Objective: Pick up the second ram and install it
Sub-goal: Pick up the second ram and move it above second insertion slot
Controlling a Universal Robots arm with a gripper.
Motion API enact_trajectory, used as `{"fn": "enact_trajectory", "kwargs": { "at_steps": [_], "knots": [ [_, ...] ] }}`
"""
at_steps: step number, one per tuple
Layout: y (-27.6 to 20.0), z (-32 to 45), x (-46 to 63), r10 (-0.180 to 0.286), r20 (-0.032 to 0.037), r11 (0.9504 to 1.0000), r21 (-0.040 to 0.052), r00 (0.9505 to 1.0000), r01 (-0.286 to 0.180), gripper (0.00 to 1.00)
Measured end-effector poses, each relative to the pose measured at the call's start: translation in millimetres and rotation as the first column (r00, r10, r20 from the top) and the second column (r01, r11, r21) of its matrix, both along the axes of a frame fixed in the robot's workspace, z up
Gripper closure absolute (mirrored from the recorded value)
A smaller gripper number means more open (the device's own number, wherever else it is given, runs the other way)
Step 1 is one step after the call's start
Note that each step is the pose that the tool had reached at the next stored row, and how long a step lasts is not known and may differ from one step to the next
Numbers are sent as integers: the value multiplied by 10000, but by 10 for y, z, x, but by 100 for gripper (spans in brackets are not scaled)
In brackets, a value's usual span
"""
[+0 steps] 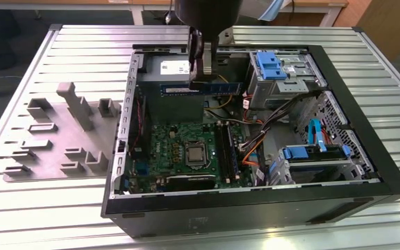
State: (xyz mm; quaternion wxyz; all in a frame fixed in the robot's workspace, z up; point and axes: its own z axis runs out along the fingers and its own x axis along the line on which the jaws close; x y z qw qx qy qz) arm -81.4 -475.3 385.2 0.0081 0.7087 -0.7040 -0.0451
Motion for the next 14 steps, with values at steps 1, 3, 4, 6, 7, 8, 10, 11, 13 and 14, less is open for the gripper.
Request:
{"fn": "enact_trajectory", "kwargs": {
  "at_steps": [1, 3, 4, 6, 7, 8, 10, 11, 13, 14],
  "knots": [
    [0, -8, 2, 0, -1, 10000, 0, 10000, 0, 88],
    [0, -22, 5, 1, 0, 10000, 0, 10000, -1, 88],
    [0, -29, 10, 2, -1, 10000, -1, 10000, -2, 88],
    [0, -41, 15, 1, 0, 10000, 1, 10000, -1, 88],
    [0, -49, 17, 0, 0, 10000, 1, 10000, 0, 88],
    [0, -57, 17, -1, 0, 10000, 1, 10000, 1, 88],
    [0, -75, 20, 1, 0, 10000, 0, 10000, -1, 88],
    [0, -85, 20, 0, -1, 10000, 0, 10000, 0, 88],
    [0, -107, 21, 0, 0, 10000, 1, 10000, 0, 88],
    [0, -120, 22, 1, 0, 10000, 1, 10000, -1, 88]
  ]
}}
